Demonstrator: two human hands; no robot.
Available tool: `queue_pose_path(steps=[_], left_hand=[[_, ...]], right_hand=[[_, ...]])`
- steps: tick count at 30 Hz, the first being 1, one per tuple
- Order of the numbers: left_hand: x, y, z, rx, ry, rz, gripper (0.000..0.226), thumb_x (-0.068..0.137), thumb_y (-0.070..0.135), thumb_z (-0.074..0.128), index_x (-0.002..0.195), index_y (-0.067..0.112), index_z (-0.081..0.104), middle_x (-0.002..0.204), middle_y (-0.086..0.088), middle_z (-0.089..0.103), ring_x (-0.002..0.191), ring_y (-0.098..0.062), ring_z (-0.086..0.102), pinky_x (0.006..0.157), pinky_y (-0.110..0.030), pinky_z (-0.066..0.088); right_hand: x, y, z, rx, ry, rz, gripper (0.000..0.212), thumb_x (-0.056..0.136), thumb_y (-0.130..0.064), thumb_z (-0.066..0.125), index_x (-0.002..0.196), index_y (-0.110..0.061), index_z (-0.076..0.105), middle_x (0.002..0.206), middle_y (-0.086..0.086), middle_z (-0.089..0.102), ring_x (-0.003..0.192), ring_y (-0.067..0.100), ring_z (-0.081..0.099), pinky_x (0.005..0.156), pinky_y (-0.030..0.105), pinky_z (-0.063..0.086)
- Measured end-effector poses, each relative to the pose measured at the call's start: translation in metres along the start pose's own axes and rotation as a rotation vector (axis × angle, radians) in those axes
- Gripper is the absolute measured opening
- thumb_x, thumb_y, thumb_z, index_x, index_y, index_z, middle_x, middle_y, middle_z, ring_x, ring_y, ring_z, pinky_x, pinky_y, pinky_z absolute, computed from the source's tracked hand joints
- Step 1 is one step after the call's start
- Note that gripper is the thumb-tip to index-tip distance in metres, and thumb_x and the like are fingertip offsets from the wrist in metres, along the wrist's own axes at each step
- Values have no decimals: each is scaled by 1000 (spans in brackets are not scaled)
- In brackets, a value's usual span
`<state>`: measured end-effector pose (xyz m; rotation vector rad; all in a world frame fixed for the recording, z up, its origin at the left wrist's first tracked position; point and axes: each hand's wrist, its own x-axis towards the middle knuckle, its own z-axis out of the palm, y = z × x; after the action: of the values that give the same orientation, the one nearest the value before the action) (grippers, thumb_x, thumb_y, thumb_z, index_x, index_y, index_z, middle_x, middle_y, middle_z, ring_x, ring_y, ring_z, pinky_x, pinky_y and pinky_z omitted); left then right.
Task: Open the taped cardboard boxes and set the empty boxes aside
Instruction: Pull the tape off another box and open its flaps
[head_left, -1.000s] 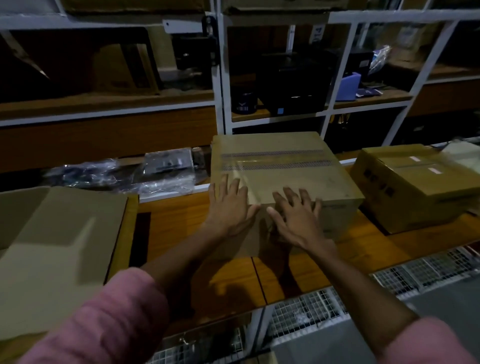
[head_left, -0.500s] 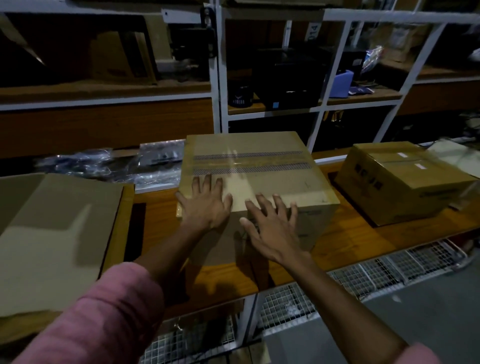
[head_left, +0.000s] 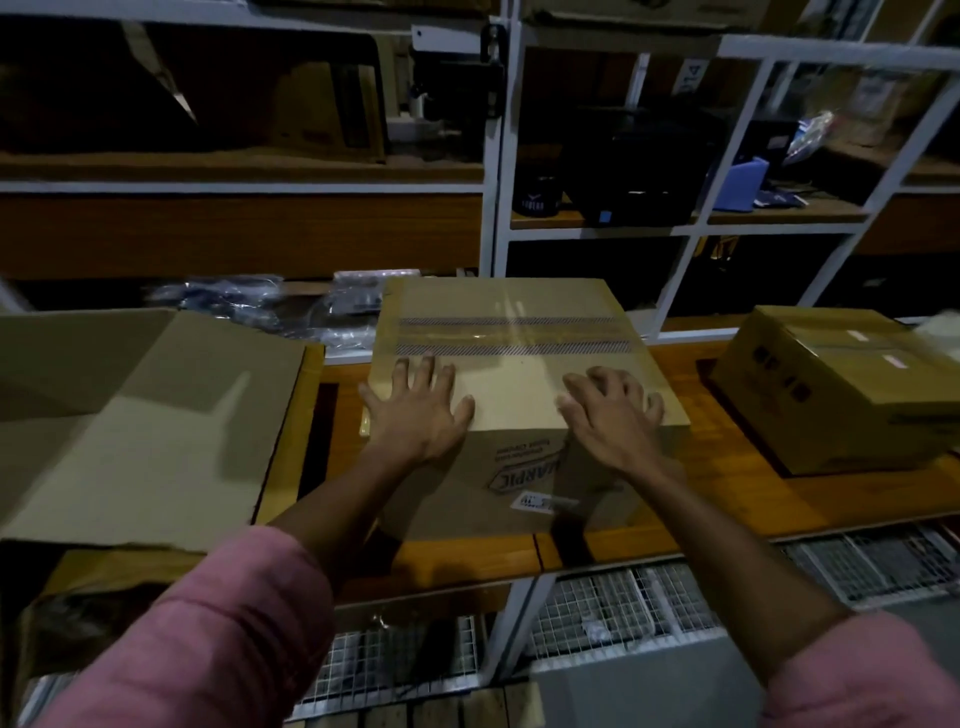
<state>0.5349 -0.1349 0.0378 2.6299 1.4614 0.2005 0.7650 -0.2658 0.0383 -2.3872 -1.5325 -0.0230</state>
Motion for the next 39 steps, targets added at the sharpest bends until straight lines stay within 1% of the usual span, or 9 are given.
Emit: queue_pose_path(steps=[4, 8, 11, 15, 19, 30, 34, 37, 39], left_hand=[[17, 3, -16, -70, 0, -34, 59, 92, 71, 33, 136, 32, 35, 149, -2, 29, 143, -32, 24, 103, -81, 23], [31, 6, -17, -95, 85, -62, 54, 89, 69, 38, 127, 31, 39, 137, -5, 33, 135, -32, 31, 97, -72, 32], [48, 7, -12, -75, 99, -71, 56, 90, 68, 35, 133, 32, 38, 144, -4, 31, 139, -33, 26, 98, -73, 31], [71, 0, -5, -18, 66, -53, 67, 94, 69, 23, 152, 36, 23, 164, 5, 17, 151, -29, 11, 101, -79, 24], [80, -2, 0, 16, 35, -69, 72, 95, 73, 16, 158, 38, 13, 169, 9, 8, 155, -26, 2, 105, -79, 19], [1, 11, 7, 77, 188, -22, 73, 98, 69, 9, 162, 35, 3, 172, 8, -10, 158, -25, -12, 111, -78, 15], [-38, 12, 23, 118, 328, 27, 70, 103, 60, 18, 164, 29, 7, 172, 2, -11, 158, -28, -10, 110, -79, 16], [-69, 11, 45, 147, 316, 46, 74, 104, 59, 23, 165, 25, 0, 172, -4, -15, 157, -33, -12, 109, -82, 13], [-85, 4, 60, 153, 277, 48, 77, 104, 58, 32, 165, 25, -1, 171, -5, -17, 157, -35, -14, 107, -83, 16]], right_hand=[[38, 9, -11, -47, -110, -4, 55, 96, -74, 27, 144, -49, 35, 159, 3, 23, 148, 36, 16, 113, 72, 8], [66, 22, -12, -85, -168, -34, 74, 87, -85, 17, 153, -52, 19, 167, -5, 9, 152, 38, 4, 112, 77, 7], [90, 34, -12, -115, -182, -74, 73, 88, -87, 15, 153, -54, 16, 166, -8, 7, 151, 40, 4, 111, 76, 14], [116, 47, -8, -88, -181, -90, 76, 86, -88, 12, 154, -54, 15, 166, -8, 10, 148, 42, 3, 110, 72, 23], [122, 47, -2, -74, -193, -89, 80, 86, -88, 7, 156, -50, 7, 169, -13, 2, 153, 40, -7, 112, 76, 13], [43, 52, -1, -82, 50, -101, 75, 92, -80, 16, 158, -45, 9, 171, -5, -3, 154, 34, -2, 108, 73, 25], [-5, 53, 6, -94, 147, -92, 75, 95, -73, 20, 161, -39, 9, 170, -2, -11, 155, 32, -11, 109, 74, 17], [-40, 58, 23, -106, 141, -143, 79, 98, -69, 24, 163, -27, 9, 170, 6, -13, 154, 39, -15, 108, 80, 16], [-57, 60, 37, -109, 132, -159, 82, 98, -66, 36, 163, -22, 12, 170, 13, -8, 154, 44, -12, 105, 82, 20]])
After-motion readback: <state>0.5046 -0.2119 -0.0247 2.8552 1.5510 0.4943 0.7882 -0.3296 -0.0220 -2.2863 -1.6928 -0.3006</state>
